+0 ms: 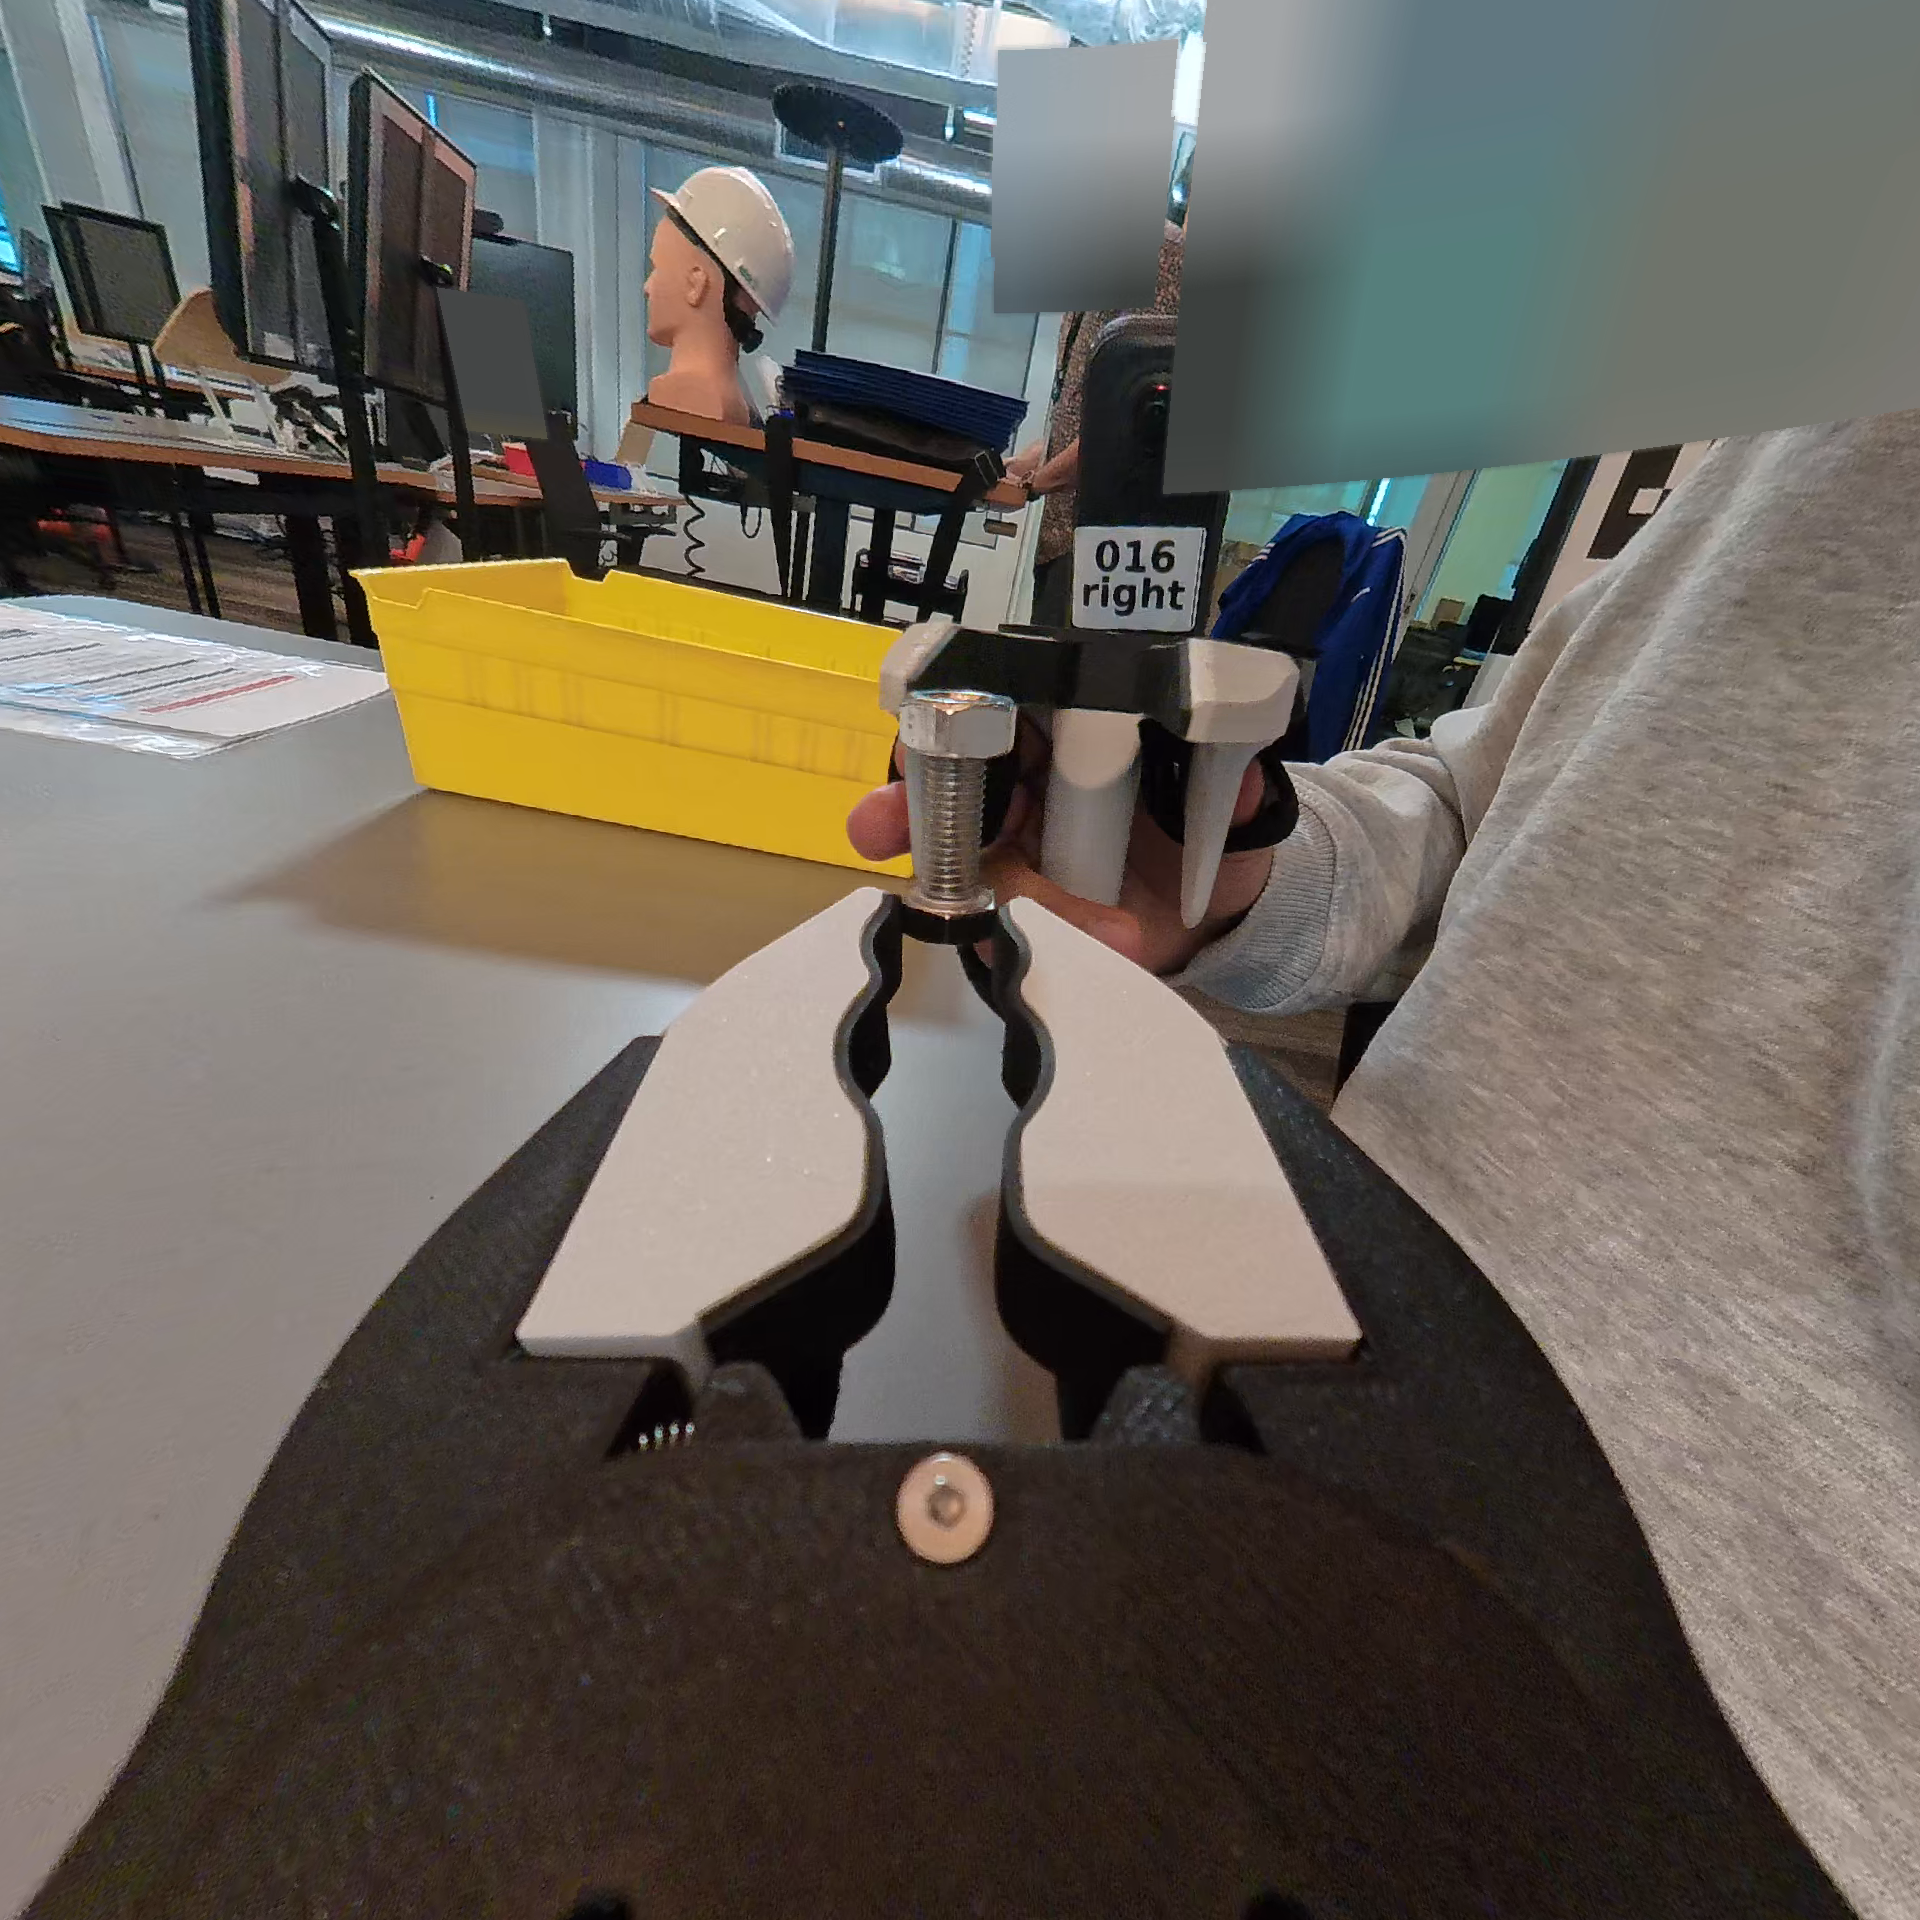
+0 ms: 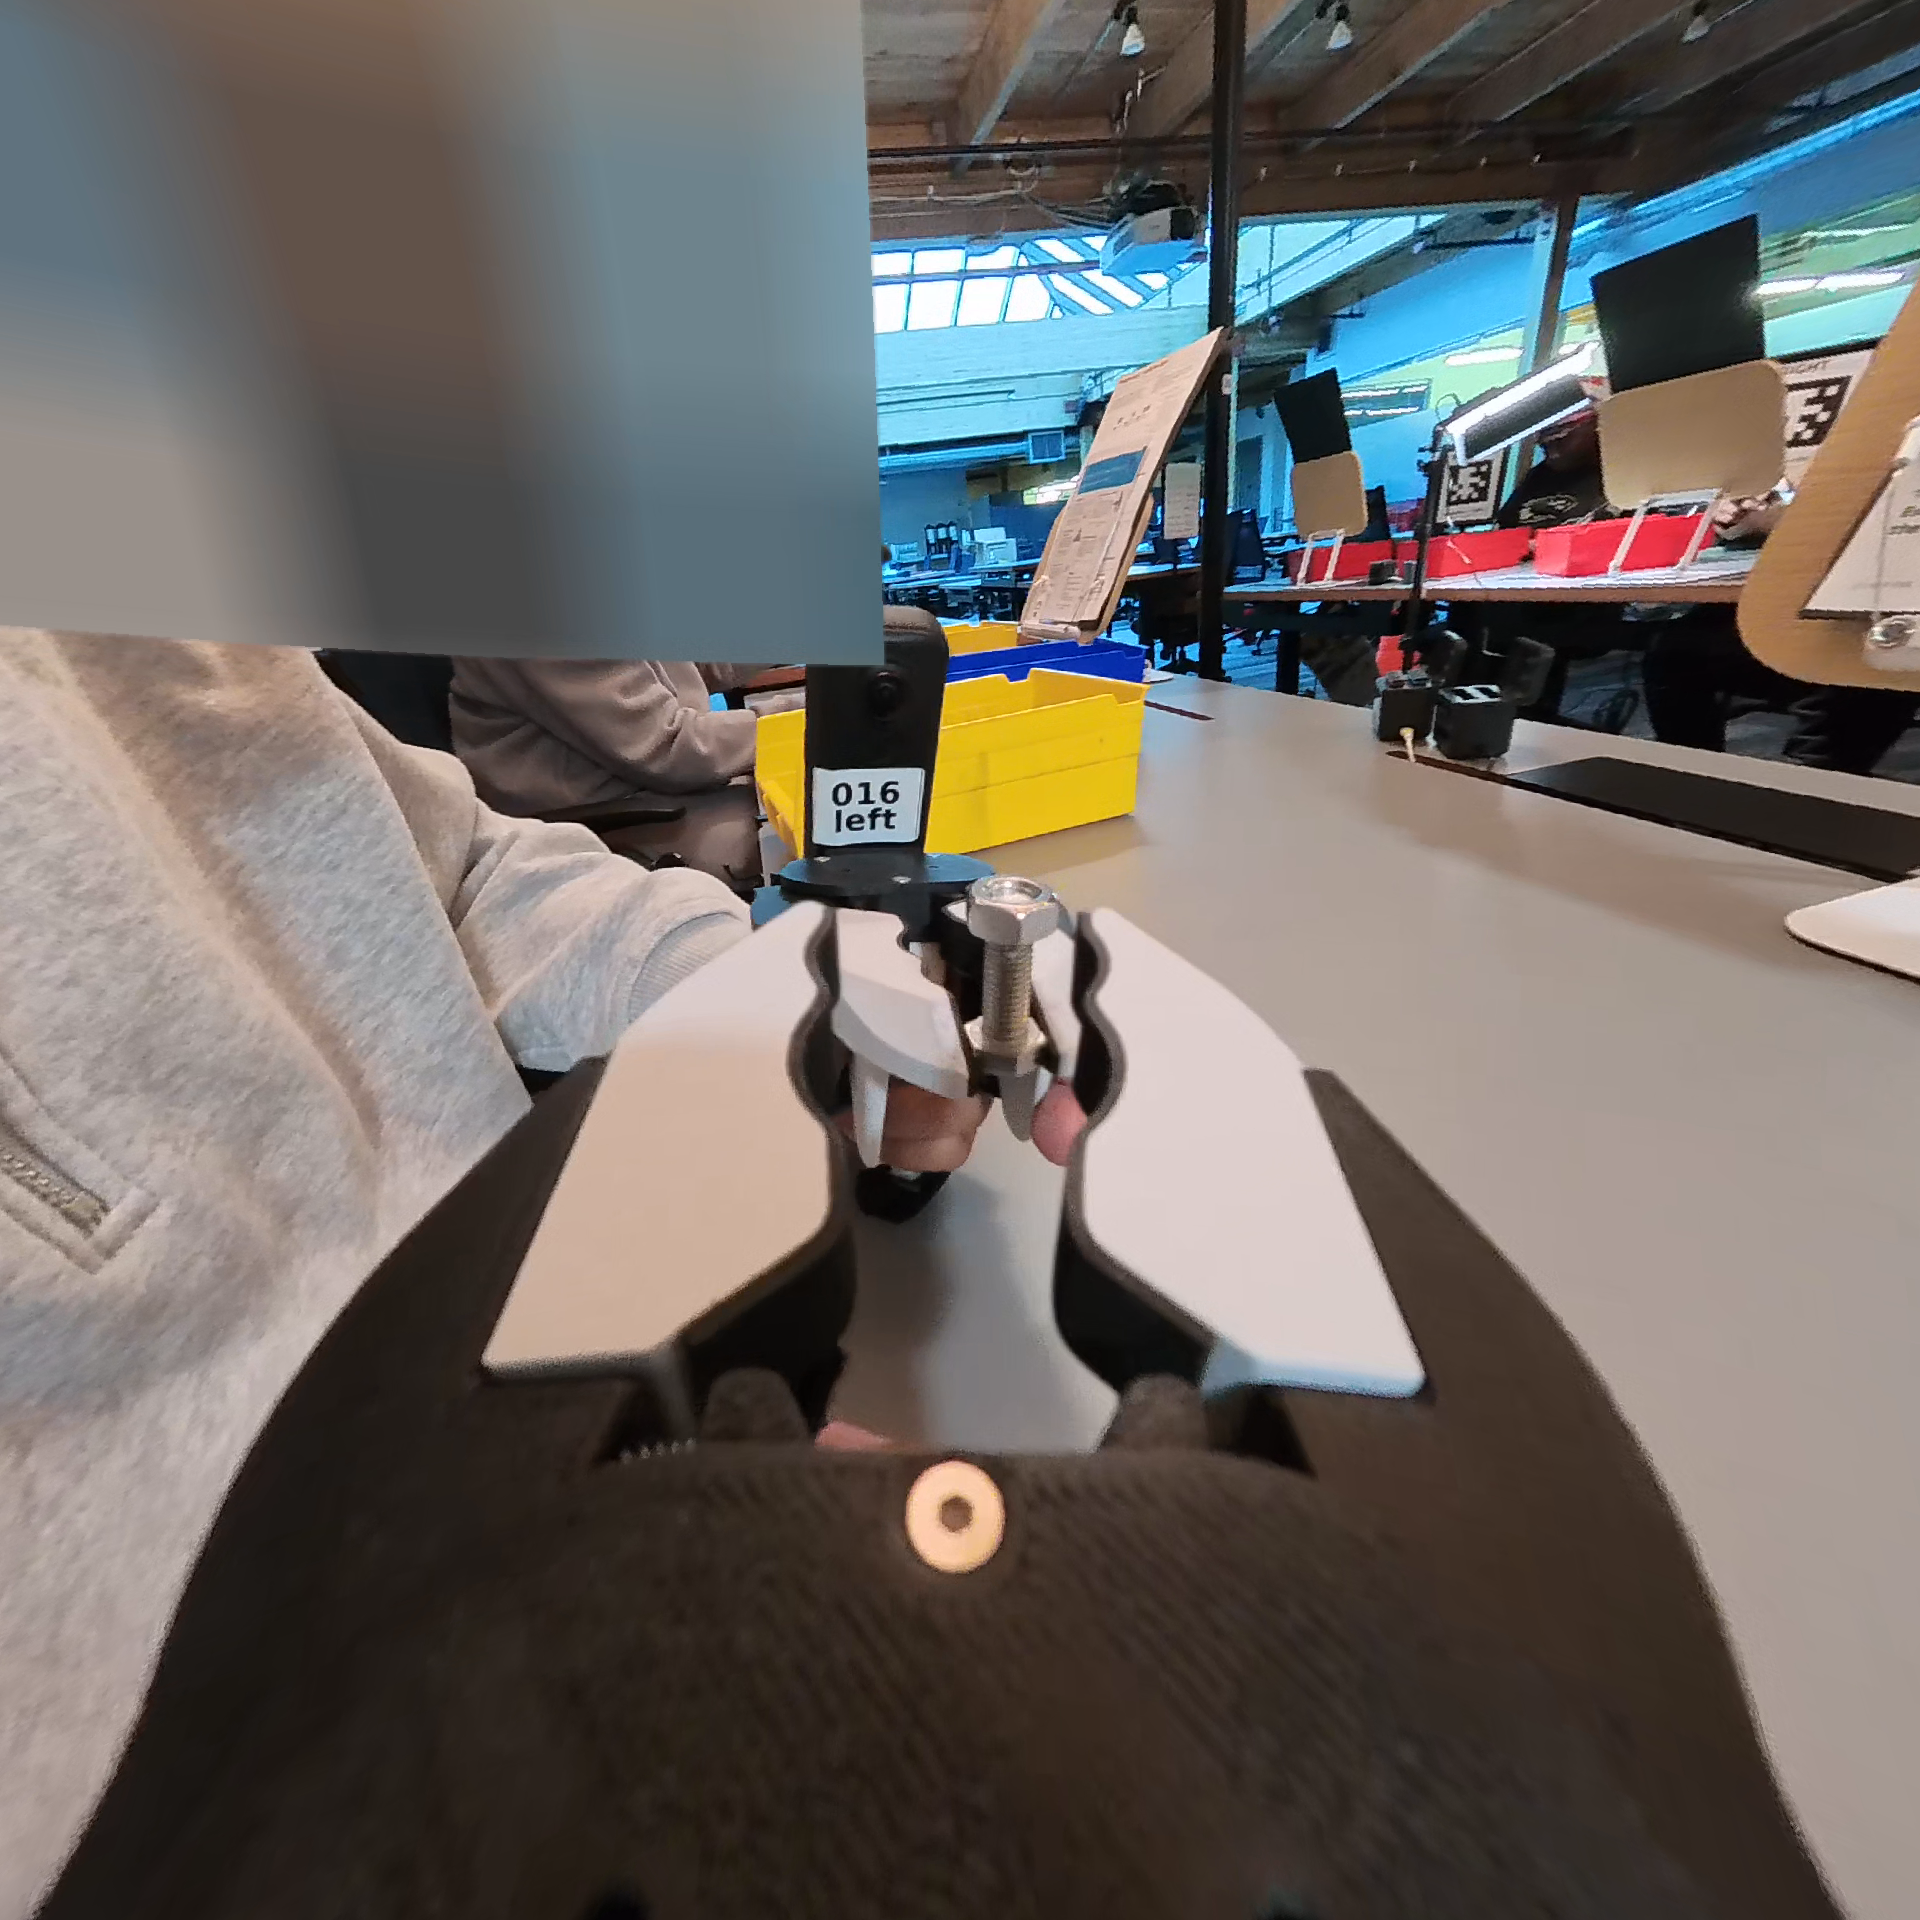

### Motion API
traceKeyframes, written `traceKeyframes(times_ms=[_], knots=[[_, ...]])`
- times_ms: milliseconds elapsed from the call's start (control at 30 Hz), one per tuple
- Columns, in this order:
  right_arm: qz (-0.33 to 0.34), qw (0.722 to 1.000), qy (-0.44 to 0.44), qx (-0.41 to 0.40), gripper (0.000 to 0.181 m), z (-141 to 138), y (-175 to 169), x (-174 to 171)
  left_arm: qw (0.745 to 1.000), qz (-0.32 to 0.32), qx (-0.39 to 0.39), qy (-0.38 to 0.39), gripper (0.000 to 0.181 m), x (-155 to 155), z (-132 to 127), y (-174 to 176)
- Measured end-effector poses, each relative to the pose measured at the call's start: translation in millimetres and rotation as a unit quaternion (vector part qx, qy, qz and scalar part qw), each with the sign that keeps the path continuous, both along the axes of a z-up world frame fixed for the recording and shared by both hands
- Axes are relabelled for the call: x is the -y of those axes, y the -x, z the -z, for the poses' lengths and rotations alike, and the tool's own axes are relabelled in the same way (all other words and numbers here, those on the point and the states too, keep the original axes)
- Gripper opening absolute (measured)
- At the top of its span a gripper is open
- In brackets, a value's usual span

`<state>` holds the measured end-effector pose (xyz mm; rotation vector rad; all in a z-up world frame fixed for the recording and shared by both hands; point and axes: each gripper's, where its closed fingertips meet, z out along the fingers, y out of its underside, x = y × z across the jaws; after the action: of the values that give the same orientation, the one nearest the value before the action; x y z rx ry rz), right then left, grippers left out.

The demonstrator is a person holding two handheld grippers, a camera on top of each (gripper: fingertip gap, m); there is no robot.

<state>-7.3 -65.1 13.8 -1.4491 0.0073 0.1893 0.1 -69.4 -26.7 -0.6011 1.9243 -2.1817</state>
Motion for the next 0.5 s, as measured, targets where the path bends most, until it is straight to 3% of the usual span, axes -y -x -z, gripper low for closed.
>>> traceKeyframes(times_ms=[133,267,500], knots=[[-0.032,0.999,0.003,0.004,0.029,0,11,1,1.000,-0.001,-0.001,0.001,0.017,0,0,0],[-0.018,1.000,0.001,0.012,0.026,-1,8,2,1.000,-0.001,-0.001,0.001,0.017,0,0,0],[0.004,1.000,-0.006,-0.006,0.049,-1,-2,0,1.000,0.000,-0.001,0.000,0.017,0,0,0]])
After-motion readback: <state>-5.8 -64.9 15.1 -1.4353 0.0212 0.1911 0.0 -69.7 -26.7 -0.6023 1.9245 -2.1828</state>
